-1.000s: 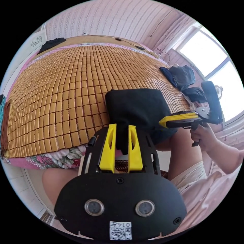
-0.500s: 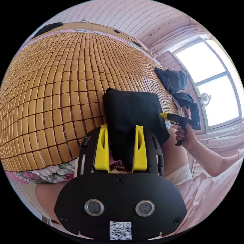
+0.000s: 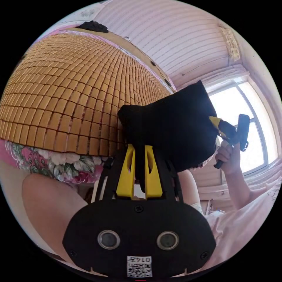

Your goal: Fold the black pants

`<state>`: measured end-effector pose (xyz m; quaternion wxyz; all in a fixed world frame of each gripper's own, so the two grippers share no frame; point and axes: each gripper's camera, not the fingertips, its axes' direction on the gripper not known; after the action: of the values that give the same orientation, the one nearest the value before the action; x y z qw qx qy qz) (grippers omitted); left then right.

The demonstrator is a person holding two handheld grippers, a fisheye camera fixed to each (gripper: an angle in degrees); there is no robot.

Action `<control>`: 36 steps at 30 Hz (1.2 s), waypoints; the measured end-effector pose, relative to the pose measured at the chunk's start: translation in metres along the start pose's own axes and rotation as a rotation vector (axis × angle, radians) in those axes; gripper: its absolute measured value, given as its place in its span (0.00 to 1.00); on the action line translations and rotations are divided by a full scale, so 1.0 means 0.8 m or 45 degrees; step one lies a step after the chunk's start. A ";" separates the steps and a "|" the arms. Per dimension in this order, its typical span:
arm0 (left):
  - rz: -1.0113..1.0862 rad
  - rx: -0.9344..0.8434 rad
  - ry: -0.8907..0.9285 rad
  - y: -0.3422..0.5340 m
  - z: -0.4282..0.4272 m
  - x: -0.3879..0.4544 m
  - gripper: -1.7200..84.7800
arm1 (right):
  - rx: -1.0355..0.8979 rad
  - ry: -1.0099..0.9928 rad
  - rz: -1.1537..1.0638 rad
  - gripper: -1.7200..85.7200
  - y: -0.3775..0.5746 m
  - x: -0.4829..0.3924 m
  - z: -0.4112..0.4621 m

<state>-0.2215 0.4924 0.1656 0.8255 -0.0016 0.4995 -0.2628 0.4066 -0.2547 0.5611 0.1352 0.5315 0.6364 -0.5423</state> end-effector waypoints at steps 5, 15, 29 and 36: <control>-0.238 0.678 0.056 0.063 -0.160 -0.044 0.08 | -0.063 -0.141 -0.622 0.05 -0.097 -0.190 0.045; -0.283 1.410 -0.474 0.083 -0.456 -0.049 0.08 | -0.073 -0.427 -0.919 0.07 -0.359 -0.410 0.160; -0.643 1.127 -0.827 -0.030 -0.409 -0.252 0.12 | -0.529 0.043 -0.703 0.08 -0.402 -0.428 0.454; -0.107 0.892 -1.054 0.081 -0.281 -0.121 0.07 | -0.414 0.193 -0.660 0.06 -0.239 -0.290 0.304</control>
<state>-0.4141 0.6487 0.1158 0.8931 0.1503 0.0148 -0.4237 0.2432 -0.5509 0.7486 0.0276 0.3620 0.8373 -0.4088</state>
